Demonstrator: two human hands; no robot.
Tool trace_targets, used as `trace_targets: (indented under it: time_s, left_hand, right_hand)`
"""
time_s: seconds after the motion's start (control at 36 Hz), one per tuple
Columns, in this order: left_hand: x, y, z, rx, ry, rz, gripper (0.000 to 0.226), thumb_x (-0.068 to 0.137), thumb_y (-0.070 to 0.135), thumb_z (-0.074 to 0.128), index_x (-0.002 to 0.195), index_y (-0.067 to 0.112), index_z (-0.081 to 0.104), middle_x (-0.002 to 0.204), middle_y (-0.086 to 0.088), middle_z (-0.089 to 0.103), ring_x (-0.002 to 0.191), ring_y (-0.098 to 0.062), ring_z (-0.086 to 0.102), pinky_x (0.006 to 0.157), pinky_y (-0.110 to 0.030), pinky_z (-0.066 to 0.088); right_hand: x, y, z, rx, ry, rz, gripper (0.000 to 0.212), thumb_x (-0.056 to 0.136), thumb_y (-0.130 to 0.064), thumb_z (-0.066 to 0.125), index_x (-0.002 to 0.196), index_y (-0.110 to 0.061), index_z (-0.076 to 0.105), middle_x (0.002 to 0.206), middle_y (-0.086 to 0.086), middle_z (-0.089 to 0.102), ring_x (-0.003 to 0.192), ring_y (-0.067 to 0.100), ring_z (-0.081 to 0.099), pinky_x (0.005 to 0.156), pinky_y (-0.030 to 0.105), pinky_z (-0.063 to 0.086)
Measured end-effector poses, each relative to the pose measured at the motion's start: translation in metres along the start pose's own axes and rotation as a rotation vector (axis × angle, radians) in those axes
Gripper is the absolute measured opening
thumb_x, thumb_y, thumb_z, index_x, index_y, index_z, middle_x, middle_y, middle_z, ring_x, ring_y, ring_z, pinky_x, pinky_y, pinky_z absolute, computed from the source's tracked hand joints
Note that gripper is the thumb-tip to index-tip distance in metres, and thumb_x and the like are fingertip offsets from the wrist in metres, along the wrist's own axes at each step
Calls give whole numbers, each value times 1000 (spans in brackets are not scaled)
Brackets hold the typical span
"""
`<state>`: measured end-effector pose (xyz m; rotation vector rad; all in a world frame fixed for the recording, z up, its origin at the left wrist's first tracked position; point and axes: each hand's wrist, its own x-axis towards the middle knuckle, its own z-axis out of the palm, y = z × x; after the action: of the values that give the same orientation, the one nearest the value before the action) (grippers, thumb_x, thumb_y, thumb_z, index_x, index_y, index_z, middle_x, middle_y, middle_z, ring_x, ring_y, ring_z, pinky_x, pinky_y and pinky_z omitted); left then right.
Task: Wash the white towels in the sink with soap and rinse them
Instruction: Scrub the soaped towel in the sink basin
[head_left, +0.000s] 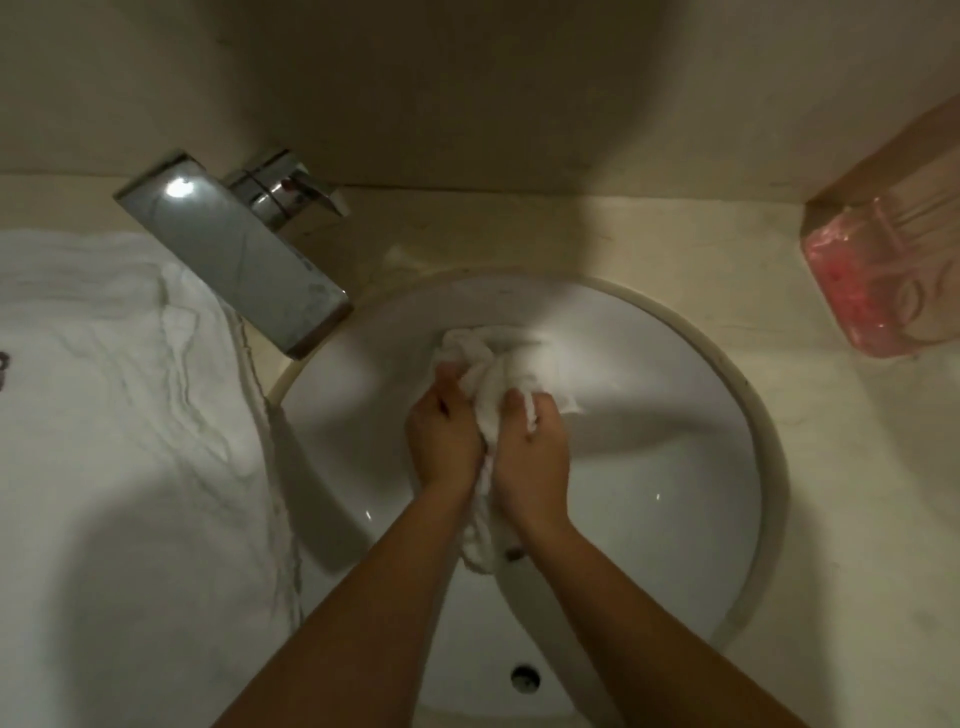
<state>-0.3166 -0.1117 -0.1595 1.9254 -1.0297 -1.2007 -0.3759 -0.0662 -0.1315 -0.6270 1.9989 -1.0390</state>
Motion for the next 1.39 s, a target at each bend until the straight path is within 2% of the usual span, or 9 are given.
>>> trace_targets:
  time_s: [0.19, 0.36, 0.5, 0.64, 0.78, 0.89, 1.11, 1.22, 1.39]
  left_hand:
    - [-30, 5, 5, -15, -49, 14, 62, 113, 38, 44, 56, 14, 52, 50, 3, 54, 48, -2, 52, 51, -21, 35]
    - [1, 17, -5, 91, -23, 64, 63, 114, 49, 32, 111, 10, 81, 108, -14, 79, 106, -30, 72, 87, -33, 53]
    - [-10, 12, -13, 176, -137, 128, 57, 113, 50, 34, 99, 14, 77, 78, 12, 67, 73, 1, 63, 67, -21, 46]
    - [4, 11, -35, 322, 40, 249, 52, 113, 45, 32, 138, 11, 63, 128, -12, 67, 119, -31, 62, 102, -42, 48]
    - [9, 14, -17, 357, -50, 188, 69, 99, 57, 16, 126, 19, 66, 125, -11, 64, 117, -34, 59, 103, -45, 47]
    - [9, 4, -7, 428, -44, 224, 60, 106, 59, 26, 129, 20, 65, 128, -12, 61, 111, -39, 62, 93, -41, 46]
    - [10, 5, 4, 342, -122, 80, 47, 111, 54, 29, 110, 27, 67, 103, 0, 72, 94, -23, 67, 80, -32, 44]
    - [-5, -3, 0, 115, -138, 110, 39, 113, 42, 39, 94, 23, 67, 87, 4, 69, 82, -14, 64, 70, -15, 45]
    - [14, 1, 8, 176, -83, 21, 46, 114, 39, 32, 93, 17, 66, 103, -12, 74, 94, -30, 68, 76, -30, 40]
  right_hand:
    - [56, -17, 0, -45, 187, 50, 33, 112, -33, 47, 91, -14, 63, 85, 5, 68, 83, 25, 65, 78, 39, 52]
    - [1, -4, -11, -49, -49, 52, 27, 111, -29, 50, 103, -11, 68, 99, 7, 71, 94, 21, 66, 84, 32, 49]
    - [50, -3, -31, -246, -43, -66, 33, 112, -38, 49, 128, -15, 65, 109, 7, 72, 102, 28, 69, 83, 33, 51]
    - [73, -6, -40, -487, 129, -182, 47, 102, -24, 63, 148, -19, 56, 137, 22, 51, 122, 44, 53, 106, 47, 43]
    - [62, 4, -1, -653, -44, -110, 58, 105, -62, 42, 158, -38, 39, 161, 10, 36, 146, 34, 36, 121, 50, 26]
    - [54, 23, -9, -809, -114, -197, 54, 109, -58, 35, 159, -37, 35, 156, 13, 38, 134, 36, 47, 112, 46, 36]
    - [25, 10, -5, -79, -35, -142, 22, 114, -39, 40, 121, -27, 57, 114, -2, 66, 104, 14, 65, 93, 41, 55]
    - [68, -5, 16, -33, 74, 49, 21, 113, -43, 37, 98, -37, 51, 105, -5, 65, 99, 18, 64, 100, 52, 51]
    - [8, 5, -2, 8, -106, -101, 21, 115, -30, 41, 99, -36, 52, 99, -9, 65, 94, 6, 64, 85, 30, 52]
